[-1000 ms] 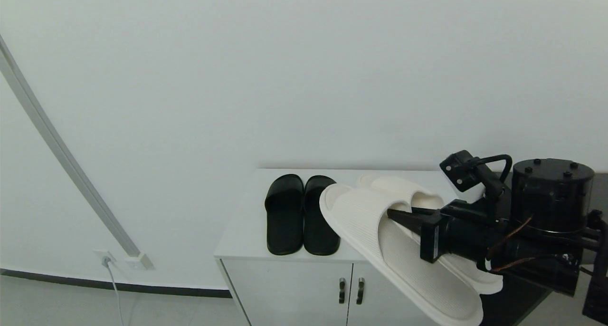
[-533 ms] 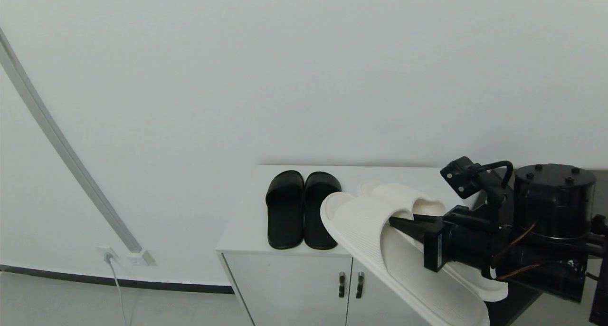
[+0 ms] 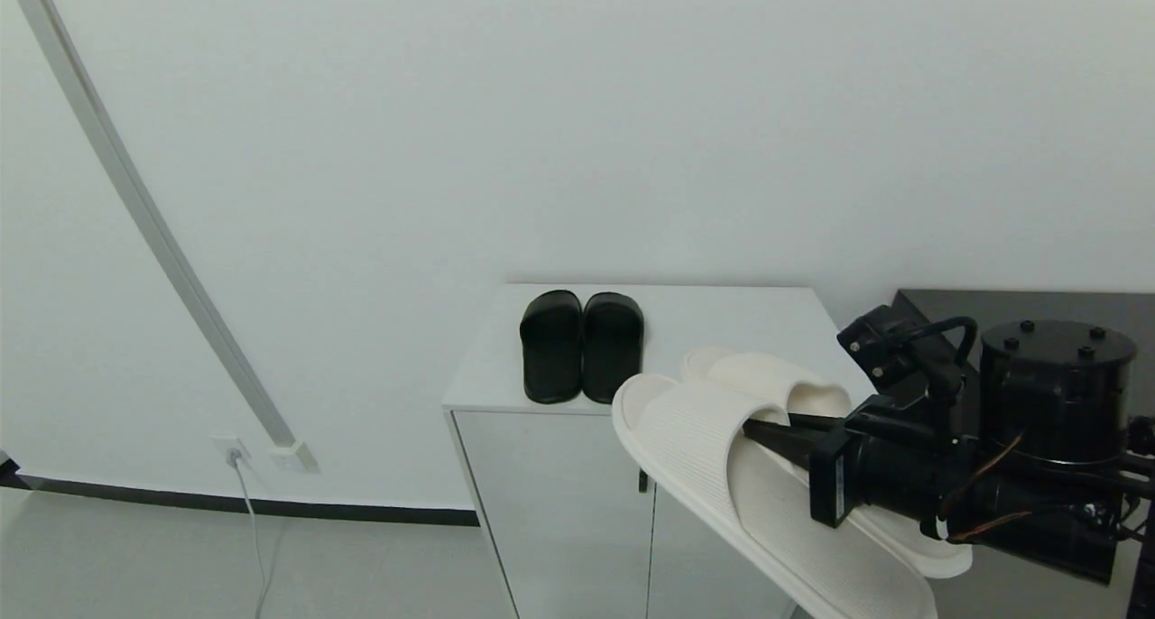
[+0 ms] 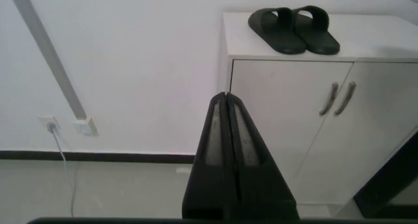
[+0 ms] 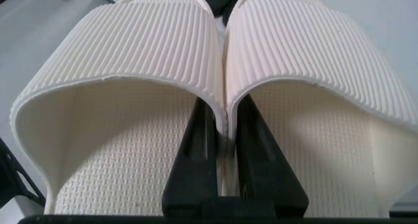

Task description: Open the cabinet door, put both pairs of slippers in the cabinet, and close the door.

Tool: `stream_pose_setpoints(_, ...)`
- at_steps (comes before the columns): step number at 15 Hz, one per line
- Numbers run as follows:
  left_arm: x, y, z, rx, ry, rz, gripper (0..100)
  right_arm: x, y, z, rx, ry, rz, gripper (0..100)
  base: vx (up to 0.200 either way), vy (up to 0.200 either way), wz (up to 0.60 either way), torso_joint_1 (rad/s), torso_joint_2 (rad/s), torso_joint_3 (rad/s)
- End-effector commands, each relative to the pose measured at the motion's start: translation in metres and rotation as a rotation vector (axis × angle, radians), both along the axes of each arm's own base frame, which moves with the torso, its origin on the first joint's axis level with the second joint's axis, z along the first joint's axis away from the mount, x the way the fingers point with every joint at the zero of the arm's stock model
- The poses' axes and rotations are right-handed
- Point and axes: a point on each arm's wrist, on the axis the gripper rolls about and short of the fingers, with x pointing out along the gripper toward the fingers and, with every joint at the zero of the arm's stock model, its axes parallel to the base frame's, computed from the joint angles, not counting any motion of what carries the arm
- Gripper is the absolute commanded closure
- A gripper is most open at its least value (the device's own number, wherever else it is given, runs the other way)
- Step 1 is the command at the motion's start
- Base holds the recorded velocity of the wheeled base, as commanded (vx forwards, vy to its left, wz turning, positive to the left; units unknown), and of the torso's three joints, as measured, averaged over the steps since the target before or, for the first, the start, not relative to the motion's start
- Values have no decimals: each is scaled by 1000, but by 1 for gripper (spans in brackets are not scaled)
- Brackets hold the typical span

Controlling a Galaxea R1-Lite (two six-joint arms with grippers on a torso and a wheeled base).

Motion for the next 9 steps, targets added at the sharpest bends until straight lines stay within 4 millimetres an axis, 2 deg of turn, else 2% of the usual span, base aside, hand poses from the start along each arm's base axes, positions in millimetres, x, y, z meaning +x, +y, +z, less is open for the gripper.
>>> stream_pose_setpoints(1,0,0,0,0,1,1,100,0,0,-1,-3,4,1,100,0,0,0,0,0,0)
stream_pose_setpoints(2,0,0,0,0,1,1,100,0,0,-1,-4,2,2,100,0,0,-600,-12,-2,7)
stream_pose_setpoints(4,0,0,0,0,1,1,100,-2,-1,-2,-6,3,3,100,0,0,0,-83,173,115)
stream_pose_setpoints(9,0,0,0,0,1,1,100,-1,-1,-3,-13,2,5,100,0,0,0,-3,36,12)
